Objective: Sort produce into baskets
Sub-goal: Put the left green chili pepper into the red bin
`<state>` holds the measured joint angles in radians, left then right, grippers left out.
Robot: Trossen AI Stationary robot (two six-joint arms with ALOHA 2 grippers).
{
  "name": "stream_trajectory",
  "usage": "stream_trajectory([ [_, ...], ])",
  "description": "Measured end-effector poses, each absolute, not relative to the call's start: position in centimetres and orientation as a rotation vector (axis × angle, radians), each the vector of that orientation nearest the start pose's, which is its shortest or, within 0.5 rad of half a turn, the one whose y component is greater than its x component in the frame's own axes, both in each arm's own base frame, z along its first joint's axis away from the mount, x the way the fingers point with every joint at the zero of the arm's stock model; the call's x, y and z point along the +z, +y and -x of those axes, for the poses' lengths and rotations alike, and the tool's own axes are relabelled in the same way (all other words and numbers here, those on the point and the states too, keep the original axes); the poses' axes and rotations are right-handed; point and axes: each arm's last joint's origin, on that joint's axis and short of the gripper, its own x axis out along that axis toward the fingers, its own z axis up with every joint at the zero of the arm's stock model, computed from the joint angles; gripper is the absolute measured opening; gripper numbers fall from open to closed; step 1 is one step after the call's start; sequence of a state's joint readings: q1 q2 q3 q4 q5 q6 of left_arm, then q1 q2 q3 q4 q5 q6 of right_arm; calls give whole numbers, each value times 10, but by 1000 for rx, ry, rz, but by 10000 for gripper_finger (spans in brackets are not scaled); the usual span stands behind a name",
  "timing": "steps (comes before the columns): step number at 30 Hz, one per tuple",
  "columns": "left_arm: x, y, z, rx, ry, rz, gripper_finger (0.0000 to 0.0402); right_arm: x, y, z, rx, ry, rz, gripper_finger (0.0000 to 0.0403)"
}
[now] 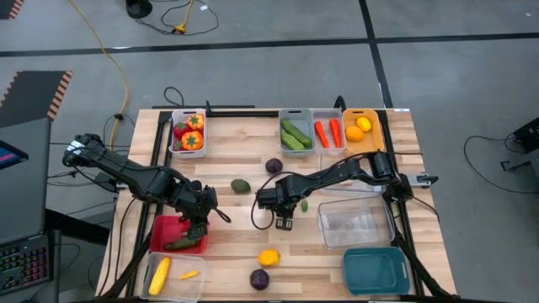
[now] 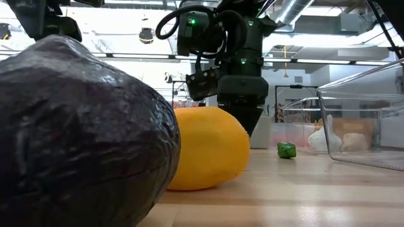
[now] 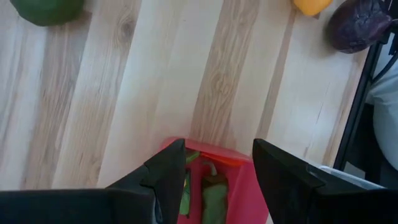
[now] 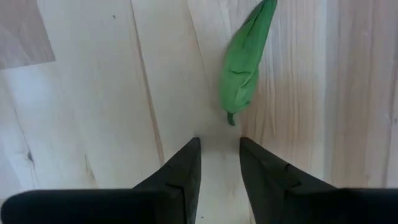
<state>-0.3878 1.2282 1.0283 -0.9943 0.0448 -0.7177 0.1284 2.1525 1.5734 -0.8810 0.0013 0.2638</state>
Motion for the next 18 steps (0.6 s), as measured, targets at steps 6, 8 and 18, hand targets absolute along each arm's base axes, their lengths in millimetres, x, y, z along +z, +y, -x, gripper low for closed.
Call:
stream_trajectory([
  [6,272,-84,-202,65,1249,415,173,144,48,-412,-94,1448,-136,173],
  [8,272,-84,-202,65,1249,415,173,146,46,-414,-91,1443,-147,186],
  [18,272,-84,-202,65,1248,415,173,154,43,-426,-97,1352,-149,207],
])
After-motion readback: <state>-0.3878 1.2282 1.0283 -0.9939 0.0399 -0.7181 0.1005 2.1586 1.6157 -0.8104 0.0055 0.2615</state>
